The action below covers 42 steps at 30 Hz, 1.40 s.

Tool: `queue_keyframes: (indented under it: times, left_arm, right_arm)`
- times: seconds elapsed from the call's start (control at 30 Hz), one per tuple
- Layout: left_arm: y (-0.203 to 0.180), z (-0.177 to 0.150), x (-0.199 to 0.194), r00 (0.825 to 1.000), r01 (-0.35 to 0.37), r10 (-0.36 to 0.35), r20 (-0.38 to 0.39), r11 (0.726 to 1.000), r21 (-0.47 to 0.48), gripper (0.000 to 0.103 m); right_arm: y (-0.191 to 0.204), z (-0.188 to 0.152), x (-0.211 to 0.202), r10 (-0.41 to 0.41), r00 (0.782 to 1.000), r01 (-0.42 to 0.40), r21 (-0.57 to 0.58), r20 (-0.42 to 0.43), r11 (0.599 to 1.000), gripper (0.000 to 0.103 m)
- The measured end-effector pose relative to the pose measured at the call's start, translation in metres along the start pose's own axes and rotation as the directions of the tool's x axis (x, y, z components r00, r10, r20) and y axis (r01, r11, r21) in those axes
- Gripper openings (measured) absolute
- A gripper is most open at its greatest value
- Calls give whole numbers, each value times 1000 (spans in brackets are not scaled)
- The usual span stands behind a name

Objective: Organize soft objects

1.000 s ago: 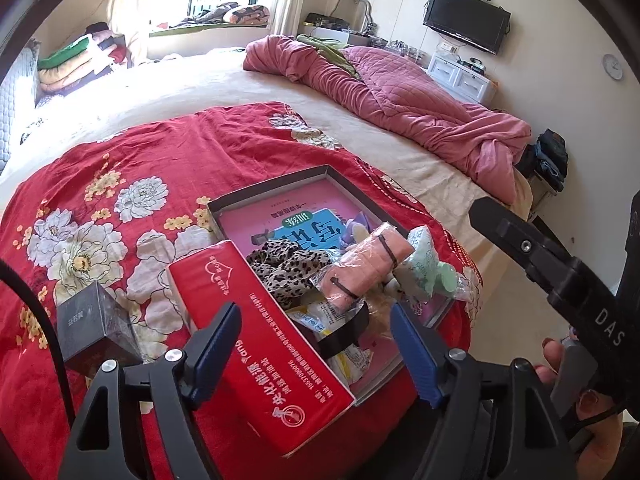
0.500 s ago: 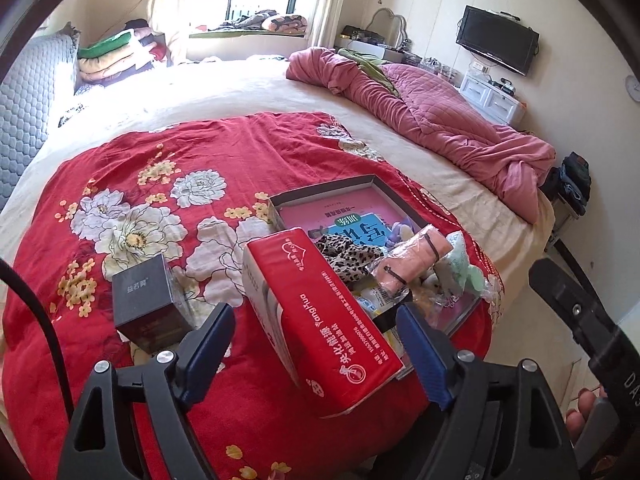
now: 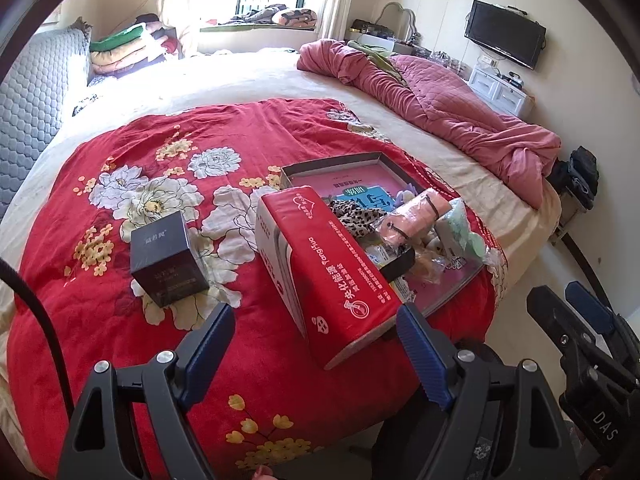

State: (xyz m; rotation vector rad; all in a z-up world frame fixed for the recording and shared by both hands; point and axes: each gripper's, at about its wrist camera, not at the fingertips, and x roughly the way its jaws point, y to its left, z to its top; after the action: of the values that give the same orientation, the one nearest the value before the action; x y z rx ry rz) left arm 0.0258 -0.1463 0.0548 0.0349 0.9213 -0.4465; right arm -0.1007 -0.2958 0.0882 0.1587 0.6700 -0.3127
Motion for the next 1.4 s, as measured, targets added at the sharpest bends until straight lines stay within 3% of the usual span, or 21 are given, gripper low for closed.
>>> queue_keyframes:
  times: [0.37, 1.4]
  left_arm:
    - [-4, -21, 5, 999, -22, 23, -27, 1000, 10, 82]
    - [-7, -27, 13, 998, -44, 45, -42, 999, 24, 82]
  right_arm:
    - [-4, -21, 2, 3, 997, -3, 0, -82, 1000, 79]
    - [-3, -30, 14, 20, 992, -19, 6, -125, 1000, 79]
